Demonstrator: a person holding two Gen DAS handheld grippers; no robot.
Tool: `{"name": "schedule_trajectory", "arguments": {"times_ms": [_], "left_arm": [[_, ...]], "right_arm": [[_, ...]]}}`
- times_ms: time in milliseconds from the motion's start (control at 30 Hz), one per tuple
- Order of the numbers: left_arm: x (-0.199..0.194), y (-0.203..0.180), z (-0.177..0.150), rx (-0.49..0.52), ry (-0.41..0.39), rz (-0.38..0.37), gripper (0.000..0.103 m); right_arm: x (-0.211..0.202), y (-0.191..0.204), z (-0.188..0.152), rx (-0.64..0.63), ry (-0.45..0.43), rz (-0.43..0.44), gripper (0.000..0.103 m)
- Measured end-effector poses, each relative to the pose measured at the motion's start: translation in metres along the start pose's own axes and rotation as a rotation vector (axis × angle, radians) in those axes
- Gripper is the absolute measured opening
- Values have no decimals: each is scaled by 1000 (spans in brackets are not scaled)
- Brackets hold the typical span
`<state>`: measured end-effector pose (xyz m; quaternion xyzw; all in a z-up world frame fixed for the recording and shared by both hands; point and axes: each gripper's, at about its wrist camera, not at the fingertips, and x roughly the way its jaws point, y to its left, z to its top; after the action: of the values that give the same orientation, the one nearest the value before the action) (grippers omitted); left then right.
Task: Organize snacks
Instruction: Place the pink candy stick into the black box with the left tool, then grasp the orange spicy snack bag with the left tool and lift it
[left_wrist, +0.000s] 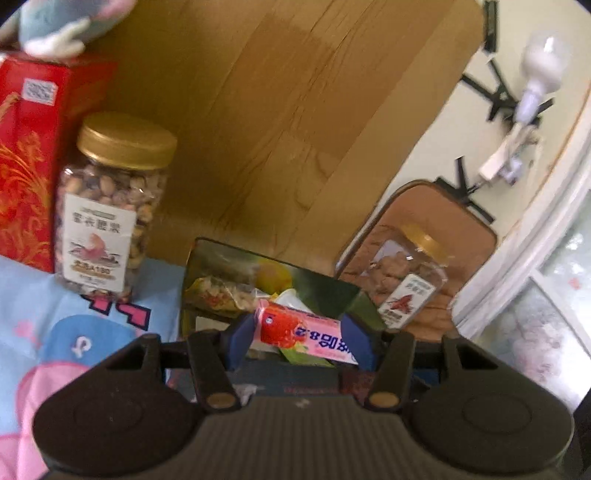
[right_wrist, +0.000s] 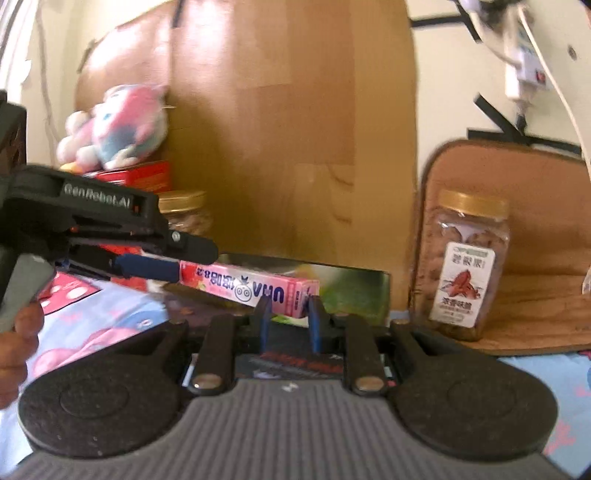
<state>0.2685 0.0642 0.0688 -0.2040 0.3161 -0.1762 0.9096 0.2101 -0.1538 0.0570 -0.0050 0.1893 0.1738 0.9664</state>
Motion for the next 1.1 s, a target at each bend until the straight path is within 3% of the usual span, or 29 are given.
{"name": "schedule_trajectory", "arguments": {"times_ms": [233, 467, 600, 767, 933, 1100], "left_arm": [[28, 9, 3, -45, 10, 31, 52], [-15, -3, -10, 6, -13, -5, 54], [-41, -7, -48, 44, 73, -29, 55], [-49, 6, -93, -24, 221, -80, 55], [-52, 22, -118, -116, 285, -109, 55], [-60, 15, -134, -78, 266, -86, 56]], "right_arm": [[24, -7, -6, 38, 38, 35, 32], [-7, -15, -16, 111, 9, 58, 36], [-39, -28, -45, 229, 102, 164, 36], [-70, -36, -84, 407, 270, 315, 37], [-84, -33, -104, 504, 321, 345, 37], [-79, -22, -108, 590, 339, 419, 38]]}}
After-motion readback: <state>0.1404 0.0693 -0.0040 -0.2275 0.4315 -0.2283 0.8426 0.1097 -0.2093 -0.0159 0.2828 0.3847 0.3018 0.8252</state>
